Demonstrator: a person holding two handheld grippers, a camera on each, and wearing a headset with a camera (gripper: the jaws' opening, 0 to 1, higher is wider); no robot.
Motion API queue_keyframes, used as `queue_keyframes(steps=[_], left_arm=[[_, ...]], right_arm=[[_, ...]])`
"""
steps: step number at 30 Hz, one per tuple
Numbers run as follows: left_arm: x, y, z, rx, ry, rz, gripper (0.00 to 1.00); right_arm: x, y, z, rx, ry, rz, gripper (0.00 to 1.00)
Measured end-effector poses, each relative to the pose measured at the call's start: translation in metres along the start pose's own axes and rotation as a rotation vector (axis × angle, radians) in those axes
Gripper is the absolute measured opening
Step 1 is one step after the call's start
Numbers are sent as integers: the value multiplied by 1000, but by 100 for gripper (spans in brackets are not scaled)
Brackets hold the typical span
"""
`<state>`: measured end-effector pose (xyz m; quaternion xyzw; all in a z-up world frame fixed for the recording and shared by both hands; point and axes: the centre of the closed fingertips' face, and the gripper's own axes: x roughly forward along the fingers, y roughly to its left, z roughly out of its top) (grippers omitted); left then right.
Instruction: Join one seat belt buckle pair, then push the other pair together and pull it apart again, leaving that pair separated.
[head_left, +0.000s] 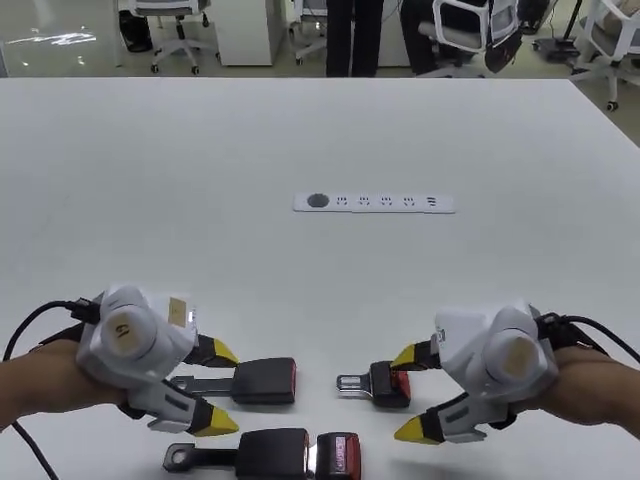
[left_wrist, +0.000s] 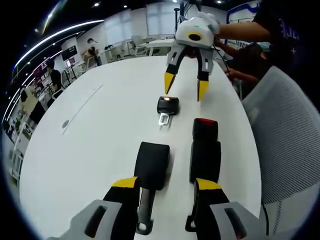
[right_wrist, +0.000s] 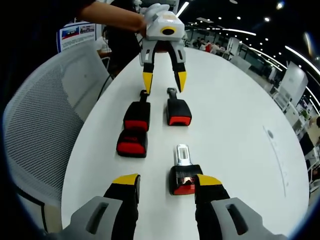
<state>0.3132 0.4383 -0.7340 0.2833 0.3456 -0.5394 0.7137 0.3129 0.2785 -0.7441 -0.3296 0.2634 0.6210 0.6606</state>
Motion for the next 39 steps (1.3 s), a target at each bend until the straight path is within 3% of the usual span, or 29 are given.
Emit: queue_keyframes(steps=[16, 29, 34, 39], left_arm=[[14, 16, -4, 21, 49, -25, 43], [26, 19, -14, 36, 118, -87, 38], [27, 19, -12, 56, 128, -94, 35], [31, 23, -17, 86, 143, -99, 32]], right_arm=[[3, -22, -18, 34, 26, -14, 40], [13, -24, -23, 26, 41, 25, 36], [16, -25, -25, 30, 41, 32, 35], [19, -25, -26, 35, 41, 38, 33]])
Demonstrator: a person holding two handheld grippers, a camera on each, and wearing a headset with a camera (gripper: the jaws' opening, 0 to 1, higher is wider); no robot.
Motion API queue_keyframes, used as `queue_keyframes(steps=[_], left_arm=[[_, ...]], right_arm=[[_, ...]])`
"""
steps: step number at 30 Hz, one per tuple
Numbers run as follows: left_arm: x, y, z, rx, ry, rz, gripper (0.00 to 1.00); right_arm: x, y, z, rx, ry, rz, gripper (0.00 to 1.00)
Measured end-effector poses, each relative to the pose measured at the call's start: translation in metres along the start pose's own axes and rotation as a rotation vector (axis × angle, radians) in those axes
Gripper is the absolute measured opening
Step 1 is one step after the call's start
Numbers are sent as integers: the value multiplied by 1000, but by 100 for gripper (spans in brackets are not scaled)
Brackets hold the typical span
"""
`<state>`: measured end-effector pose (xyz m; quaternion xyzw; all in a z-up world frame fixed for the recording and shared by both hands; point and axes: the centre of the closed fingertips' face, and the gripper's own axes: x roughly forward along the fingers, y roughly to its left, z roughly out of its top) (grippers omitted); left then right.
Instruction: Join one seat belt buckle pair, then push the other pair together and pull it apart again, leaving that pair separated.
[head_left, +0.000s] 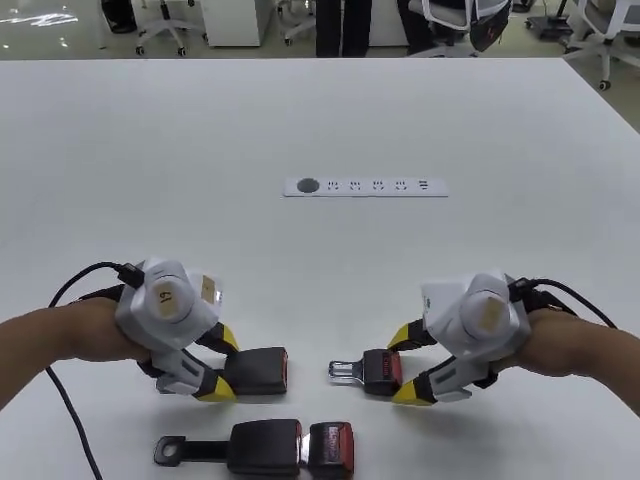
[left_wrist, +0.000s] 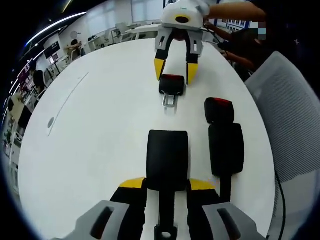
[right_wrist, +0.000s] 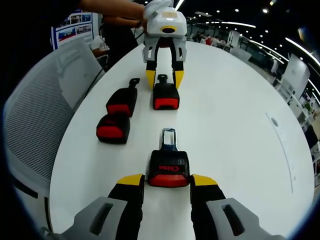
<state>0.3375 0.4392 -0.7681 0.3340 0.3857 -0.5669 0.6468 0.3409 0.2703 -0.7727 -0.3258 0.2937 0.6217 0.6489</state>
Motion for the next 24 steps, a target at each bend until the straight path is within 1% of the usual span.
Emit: queue_keyframes(steps=[8, 14, 20, 24], left_arm=[[5, 1, -5, 30, 5, -18, 32], [7, -1, -5, 19, -1, -22, 32], [7, -3, -3, -6, -11, -25, 31], [7, -4, -2, 5, -14, -25, 31]], right_arm=[[4, -3, 0, 0, 0, 0, 31], [4, -3, 0, -12, -3, 2, 31], [4, -1, -1, -13, -2, 9, 30], [5, -1, 0, -15, -4, 8, 30]])
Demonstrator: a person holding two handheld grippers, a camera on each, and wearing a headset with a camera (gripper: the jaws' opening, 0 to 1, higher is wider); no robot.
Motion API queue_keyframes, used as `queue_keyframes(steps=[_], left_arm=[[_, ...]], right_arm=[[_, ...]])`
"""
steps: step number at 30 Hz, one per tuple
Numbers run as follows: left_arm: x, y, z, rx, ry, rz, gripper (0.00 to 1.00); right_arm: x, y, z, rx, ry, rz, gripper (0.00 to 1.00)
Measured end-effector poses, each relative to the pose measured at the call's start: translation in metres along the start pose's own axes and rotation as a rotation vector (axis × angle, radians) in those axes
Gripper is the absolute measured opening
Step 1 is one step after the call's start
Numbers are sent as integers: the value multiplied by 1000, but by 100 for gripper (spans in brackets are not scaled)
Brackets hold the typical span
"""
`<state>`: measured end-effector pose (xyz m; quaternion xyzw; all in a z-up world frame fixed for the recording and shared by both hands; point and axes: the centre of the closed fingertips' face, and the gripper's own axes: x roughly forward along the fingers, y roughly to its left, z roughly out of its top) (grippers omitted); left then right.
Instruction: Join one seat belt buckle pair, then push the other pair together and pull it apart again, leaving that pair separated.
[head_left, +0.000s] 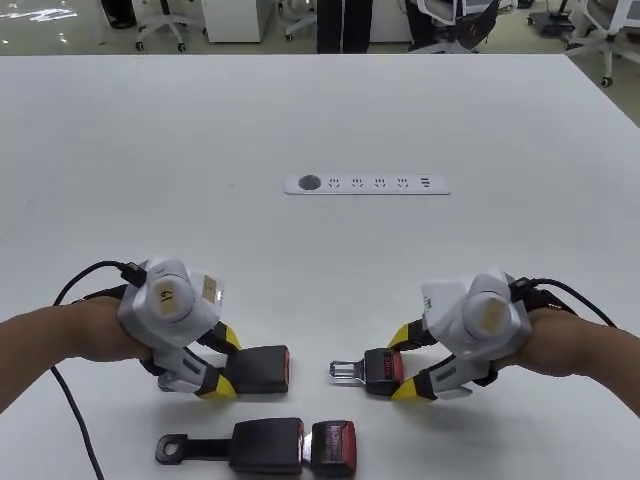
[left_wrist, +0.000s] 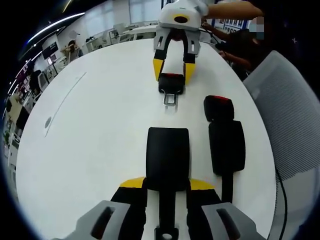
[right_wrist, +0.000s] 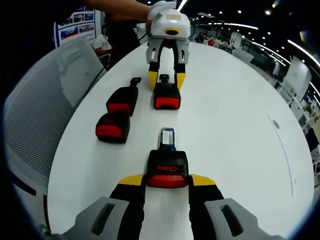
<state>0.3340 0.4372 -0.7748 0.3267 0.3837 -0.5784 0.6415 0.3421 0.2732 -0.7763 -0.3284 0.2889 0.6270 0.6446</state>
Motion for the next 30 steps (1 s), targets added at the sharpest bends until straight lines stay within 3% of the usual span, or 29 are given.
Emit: queue_keyframes(steps=[30], left_arm=[[2, 2, -1, -3, 18, -10, 31]], right_arm=[[11, -1, 18, -30, 3, 10, 30]])
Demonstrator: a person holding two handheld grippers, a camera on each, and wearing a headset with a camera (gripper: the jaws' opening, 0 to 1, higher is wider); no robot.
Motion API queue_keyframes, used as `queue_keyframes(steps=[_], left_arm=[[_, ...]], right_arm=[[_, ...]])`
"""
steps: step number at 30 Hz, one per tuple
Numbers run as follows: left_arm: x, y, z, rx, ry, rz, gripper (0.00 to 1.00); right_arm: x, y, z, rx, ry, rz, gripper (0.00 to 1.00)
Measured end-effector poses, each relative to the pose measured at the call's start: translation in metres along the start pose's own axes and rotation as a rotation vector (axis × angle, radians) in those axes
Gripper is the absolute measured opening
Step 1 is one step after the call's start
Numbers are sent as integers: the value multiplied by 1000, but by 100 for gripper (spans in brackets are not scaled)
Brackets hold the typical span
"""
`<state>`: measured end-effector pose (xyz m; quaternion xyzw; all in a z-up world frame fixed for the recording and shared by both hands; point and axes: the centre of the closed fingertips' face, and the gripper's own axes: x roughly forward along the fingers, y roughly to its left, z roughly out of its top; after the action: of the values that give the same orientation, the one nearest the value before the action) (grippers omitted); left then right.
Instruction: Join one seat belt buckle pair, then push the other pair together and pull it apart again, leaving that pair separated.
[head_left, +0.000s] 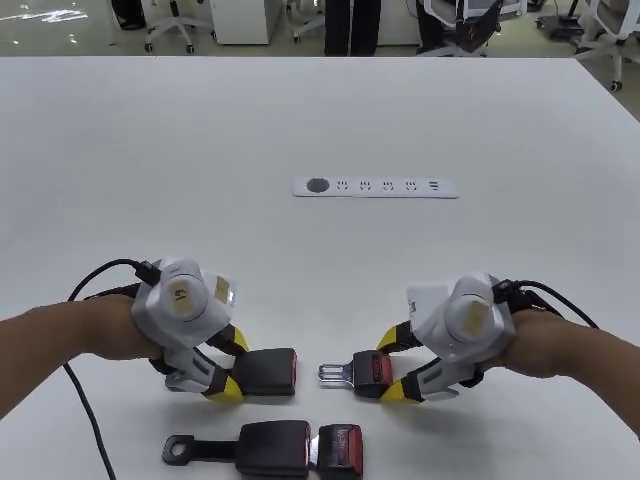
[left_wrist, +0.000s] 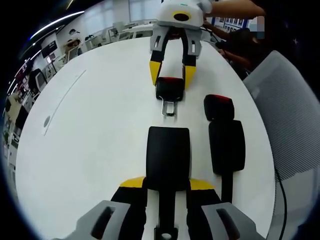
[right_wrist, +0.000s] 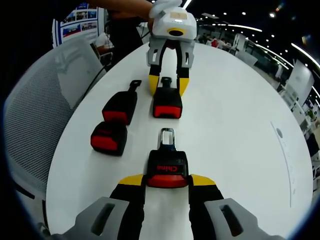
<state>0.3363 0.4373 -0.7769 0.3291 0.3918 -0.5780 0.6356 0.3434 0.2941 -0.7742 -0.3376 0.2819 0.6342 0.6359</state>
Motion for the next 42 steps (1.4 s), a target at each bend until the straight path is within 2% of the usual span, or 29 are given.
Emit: queue_keyframes(steps=[27, 42], left_arm=[[1, 2, -4, -11, -1, 1, 31], [-1, 2, -7, -15, -6, 1, 31]], right_arm=[[19, 1, 24, -13, 2, 23, 30], [28, 2, 36, -8, -16, 15, 30]])
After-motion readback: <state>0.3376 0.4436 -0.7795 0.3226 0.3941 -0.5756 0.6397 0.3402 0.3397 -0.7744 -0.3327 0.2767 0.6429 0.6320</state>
